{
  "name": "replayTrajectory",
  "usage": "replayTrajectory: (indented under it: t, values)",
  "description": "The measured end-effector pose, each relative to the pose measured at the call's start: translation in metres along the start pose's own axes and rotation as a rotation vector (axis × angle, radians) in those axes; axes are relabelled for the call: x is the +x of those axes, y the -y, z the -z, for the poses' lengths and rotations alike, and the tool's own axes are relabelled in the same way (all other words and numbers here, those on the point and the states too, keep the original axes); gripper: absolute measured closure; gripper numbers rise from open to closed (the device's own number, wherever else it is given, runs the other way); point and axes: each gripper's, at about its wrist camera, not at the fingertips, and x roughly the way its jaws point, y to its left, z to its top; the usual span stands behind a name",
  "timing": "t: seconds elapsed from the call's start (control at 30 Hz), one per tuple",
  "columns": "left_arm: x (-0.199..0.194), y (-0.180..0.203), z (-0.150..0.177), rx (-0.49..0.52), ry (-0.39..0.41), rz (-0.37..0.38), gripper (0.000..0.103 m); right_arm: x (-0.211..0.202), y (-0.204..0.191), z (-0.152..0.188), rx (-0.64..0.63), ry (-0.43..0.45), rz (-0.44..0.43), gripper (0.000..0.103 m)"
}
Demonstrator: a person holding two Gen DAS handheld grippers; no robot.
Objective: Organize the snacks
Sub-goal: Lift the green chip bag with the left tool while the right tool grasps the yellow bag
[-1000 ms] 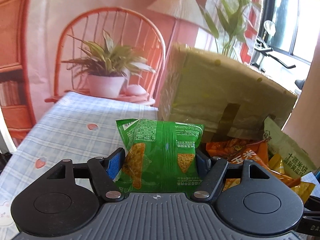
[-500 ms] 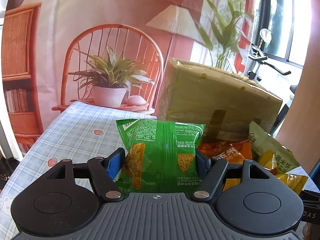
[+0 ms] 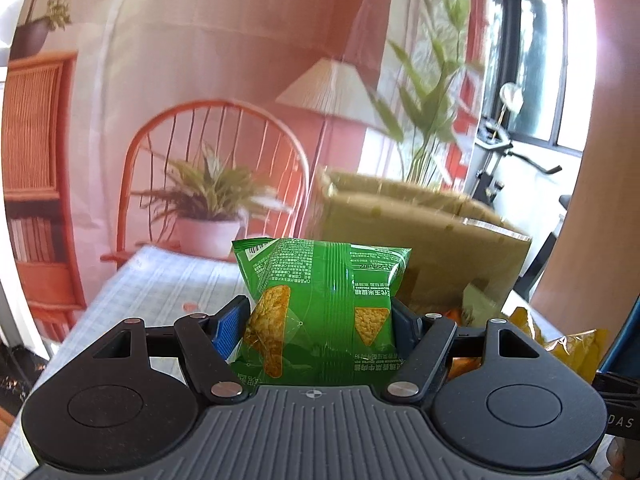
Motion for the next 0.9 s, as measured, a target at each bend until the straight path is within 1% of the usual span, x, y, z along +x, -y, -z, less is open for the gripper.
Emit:
replayTrajectory:
  t: [0.17, 0.4, 0.63, 0.73, 0.9]
  values:
    - [-0.010, 0.005, -0.011, -0.003, 0.040, 0.006, 0.028, -0.012, -0.003, -0.013, -0.017, 0.055, 0.002, 0.042]
    - [-0.014, 0.007, -0.018, 0.008, 0.063, 0.023, 0.028, -0.027, 0.004, -0.032, -0.005, 0.120, 0.018, 0.042]
    - [-0.013, 0.010, -0.040, 0.013, 0.108, 0.036, 0.028, -0.036, 0.015, -0.064, -0.018, 0.207, 0.027, 0.042]
    - [-0.008, 0.014, -0.052, 0.016, 0.117, 0.040, 0.028, -0.036, 0.017, -0.079, -0.034, 0.243, 0.025, 0.042]
    - [0.001, 0.022, -0.066, 0.031, 0.122, 0.054, 0.028, -0.026, 0.021, -0.101, -0.040, 0.267, 0.013, 0.042]
